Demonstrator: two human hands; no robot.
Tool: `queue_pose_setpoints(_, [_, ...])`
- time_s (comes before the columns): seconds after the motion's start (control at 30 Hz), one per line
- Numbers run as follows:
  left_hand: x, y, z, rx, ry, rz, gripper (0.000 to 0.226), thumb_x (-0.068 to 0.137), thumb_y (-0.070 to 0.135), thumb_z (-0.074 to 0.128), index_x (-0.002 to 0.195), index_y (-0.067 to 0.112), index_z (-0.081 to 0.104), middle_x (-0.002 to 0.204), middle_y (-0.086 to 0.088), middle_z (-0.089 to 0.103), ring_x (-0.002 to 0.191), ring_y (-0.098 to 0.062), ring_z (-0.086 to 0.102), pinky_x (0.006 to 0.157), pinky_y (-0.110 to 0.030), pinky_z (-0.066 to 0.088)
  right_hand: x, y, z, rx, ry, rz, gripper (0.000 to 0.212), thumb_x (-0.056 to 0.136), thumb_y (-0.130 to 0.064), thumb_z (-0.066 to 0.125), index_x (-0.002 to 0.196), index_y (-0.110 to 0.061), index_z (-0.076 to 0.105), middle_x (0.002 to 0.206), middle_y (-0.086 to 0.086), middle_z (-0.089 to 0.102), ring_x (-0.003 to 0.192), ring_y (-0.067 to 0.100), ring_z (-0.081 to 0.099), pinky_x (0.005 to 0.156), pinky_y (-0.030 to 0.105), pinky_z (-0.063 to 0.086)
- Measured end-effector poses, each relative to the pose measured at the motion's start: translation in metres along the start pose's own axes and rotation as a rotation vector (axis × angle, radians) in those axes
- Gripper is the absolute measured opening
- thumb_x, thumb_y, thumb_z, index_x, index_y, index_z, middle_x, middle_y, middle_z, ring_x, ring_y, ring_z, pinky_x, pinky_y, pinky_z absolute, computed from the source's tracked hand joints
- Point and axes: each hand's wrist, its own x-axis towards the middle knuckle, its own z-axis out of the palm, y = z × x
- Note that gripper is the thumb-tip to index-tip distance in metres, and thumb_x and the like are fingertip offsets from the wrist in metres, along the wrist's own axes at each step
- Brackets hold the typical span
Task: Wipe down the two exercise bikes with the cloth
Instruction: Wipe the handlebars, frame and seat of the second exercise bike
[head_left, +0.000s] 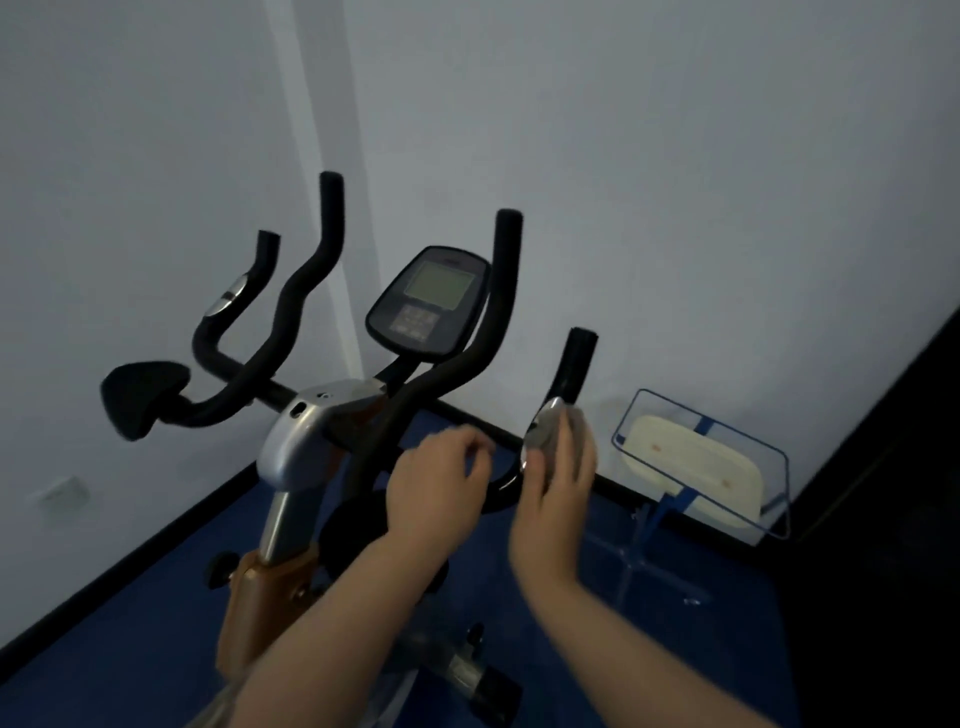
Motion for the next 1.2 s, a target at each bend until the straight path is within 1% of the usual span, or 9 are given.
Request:
queue_pose_setpoints(0.17, [-0.003,-0.005,0.009,0.223,0.031,0.003,0.019,0.095,0.028,0.051,0.1,0.031,0.07,0.091,0.012,0.07,0.085,-0.009,0.061,0.078,-0.026,0.041,0.063,-0.004,-0.009,0.166,-0.01,0.329,0.042,0.105,-0.03,0.034,0.147,-0.031,0.034,0.131,0.0,0.055,0.114,0.012,0.054,0.096,0.026,0.043])
queue_pose_setpoints(0.4, [0.0,-0.005,0.008,0.161,0.049,-0.034,0.018,0.092,0.025,0.052,0.089,0.03,0.069,0.077,0.015,0.064,0.07,-0.004,0.057,0.071,-0.029,0.042,0.016,0.002,0.0,0.342,-0.003,0.52,0.025,0.102,-0.047,0.033,0.087,-0.04,0.052,0.078,-0.018,0.064,0.074,-0.001,0.063,0.065,0.027,0.044])
queue_pose_setpoints(0.5, [0.002,-0.006,0.009,0.142,0.076,-0.062,0.017,0.092,0.025,0.053,0.087,0.031,0.068,0.065,0.019,0.054,0.059,0.0,0.049,0.063,-0.027,0.035,0.069,-0.005,-0.006,0.411,0.046,0.591,0.027,0.102,-0.046,0.033,0.089,-0.035,0.053,0.096,0.001,0.068,0.086,0.015,0.065,0.08,0.036,0.053])
queue_pose_setpoints(0.6, [0.002,-0.007,0.01,0.122,0.095,-0.088,0.017,0.092,0.026,0.053,0.087,0.031,0.068,0.062,0.018,0.054,0.055,0.001,0.047,0.054,-0.021,0.03,0.067,-0.002,0.005,0.444,0.062,0.483,0.015,0.102,-0.036,0.037,0.107,-0.031,0.051,0.111,0.01,0.064,0.093,0.022,0.065,0.081,0.041,0.056])
queue_pose_setpoints(0.7, [0.003,-0.008,0.011,0.128,0.108,-0.099,0.017,0.091,0.026,0.053,0.086,0.032,0.068,0.065,0.019,0.055,0.055,0.002,0.048,0.053,-0.015,0.027,0.031,0.002,0.006,0.282,0.041,0.295,0.036,0.103,-0.031,0.039,0.138,-0.028,0.038,0.133,0.004,0.046,0.104,0.0,0.055,0.078,0.014,0.046])
queue_pose_setpoints(0.83, [0.004,-0.007,0.011,0.14,0.115,-0.114,0.016,0.09,0.025,0.056,0.084,0.031,0.068,0.065,0.02,0.053,0.056,0.004,0.049,0.052,-0.011,0.027,0.111,-0.005,-0.001,0.215,0.13,0.221,0.042,0.104,-0.025,0.037,0.145,-0.02,0.033,0.138,0.006,0.039,0.111,0.006,0.046,0.08,0.0,0.033])
queue_pose_setpoints(1.0, [0.003,-0.006,0.01,0.151,0.106,-0.127,0.015,0.09,0.024,0.056,0.084,0.032,0.068,0.074,0.019,0.061,0.06,0.004,0.052,0.052,-0.011,0.031,0.108,-0.002,-0.003,-0.124,0.078,-0.185,0.03,0.098,-0.016,0.052,0.127,-0.022,0.057,0.147,0.001,0.033,0.127,0.019,0.038,0.1,0.029,0.041])
queue_pose_setpoints(1.1, [0.003,-0.006,0.01,0.158,0.099,-0.132,0.015,0.091,0.024,0.056,0.086,0.032,0.068,0.079,0.017,0.065,0.063,0.002,0.054,0.054,-0.01,0.033,0.134,0.004,-0.03,-0.315,-0.135,-0.438,0.018,0.089,-0.019,0.06,0.106,-0.02,0.067,0.132,-0.001,0.048,0.116,0.02,0.044,0.083,0.034,0.05])
queue_pose_setpoints(1.2, [0.003,-0.005,0.009,0.179,0.09,-0.126,0.016,0.092,0.024,0.055,0.089,0.029,0.07,0.085,0.015,0.067,0.07,-0.002,0.058,0.06,-0.014,0.04,0.173,-0.014,-0.047,-0.231,-0.355,-0.334,0.011,0.088,-0.022,0.059,0.089,-0.023,0.07,0.102,-0.002,0.06,0.086,0.015,0.064,0.067,0.03,0.052])
